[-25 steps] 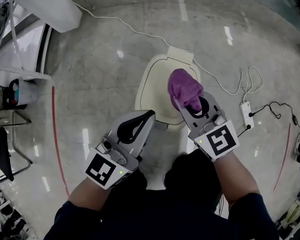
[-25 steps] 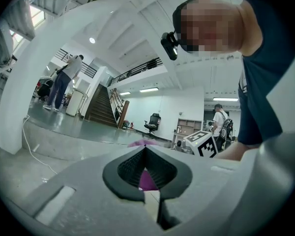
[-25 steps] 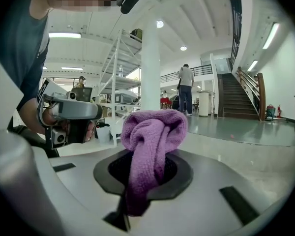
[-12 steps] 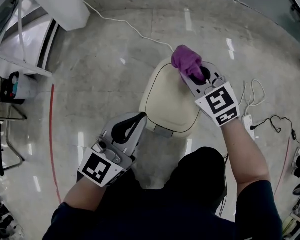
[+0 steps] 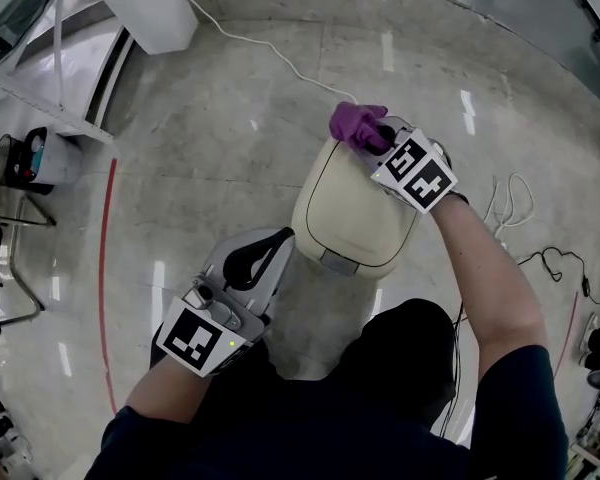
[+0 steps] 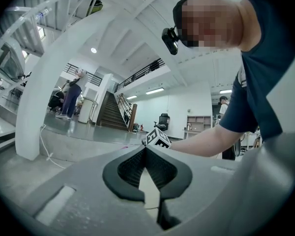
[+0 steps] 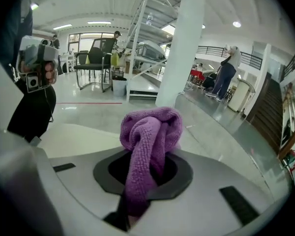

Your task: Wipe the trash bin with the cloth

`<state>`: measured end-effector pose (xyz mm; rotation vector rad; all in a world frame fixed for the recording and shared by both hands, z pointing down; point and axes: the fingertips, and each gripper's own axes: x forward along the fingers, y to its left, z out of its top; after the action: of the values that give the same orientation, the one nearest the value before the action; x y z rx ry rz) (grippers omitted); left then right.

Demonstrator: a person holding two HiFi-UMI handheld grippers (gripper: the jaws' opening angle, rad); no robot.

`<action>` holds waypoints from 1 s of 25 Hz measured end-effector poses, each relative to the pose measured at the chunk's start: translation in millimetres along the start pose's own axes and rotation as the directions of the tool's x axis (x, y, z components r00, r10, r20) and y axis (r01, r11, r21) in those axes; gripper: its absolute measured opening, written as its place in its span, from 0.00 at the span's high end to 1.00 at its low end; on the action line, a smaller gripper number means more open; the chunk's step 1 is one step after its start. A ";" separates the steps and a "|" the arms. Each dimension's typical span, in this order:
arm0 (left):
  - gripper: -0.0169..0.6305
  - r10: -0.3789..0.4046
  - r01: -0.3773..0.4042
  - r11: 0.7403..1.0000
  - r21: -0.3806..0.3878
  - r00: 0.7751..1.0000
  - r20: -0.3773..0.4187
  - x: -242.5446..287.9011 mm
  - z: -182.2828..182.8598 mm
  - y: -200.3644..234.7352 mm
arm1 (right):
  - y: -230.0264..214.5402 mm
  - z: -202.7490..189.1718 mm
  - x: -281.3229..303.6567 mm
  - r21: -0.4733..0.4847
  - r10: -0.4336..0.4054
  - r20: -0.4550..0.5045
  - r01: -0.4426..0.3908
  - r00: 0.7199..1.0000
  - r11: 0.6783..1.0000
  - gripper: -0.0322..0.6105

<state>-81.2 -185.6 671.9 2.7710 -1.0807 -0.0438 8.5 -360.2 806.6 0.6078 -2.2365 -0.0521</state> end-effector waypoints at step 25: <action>0.98 -0.039 0.039 0.999 -0.006 0.998 0.045 6.9 17.4 -6.9 | 188.0 -4.6 -64.0 -0.036 0.326 0.040 -0.324 0.945 0.945 0.84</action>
<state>-73.0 -187.8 653.8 2.7974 -1.0350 -0.1155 -28.9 -165.1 808.0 0.2169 -2.3479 0.0703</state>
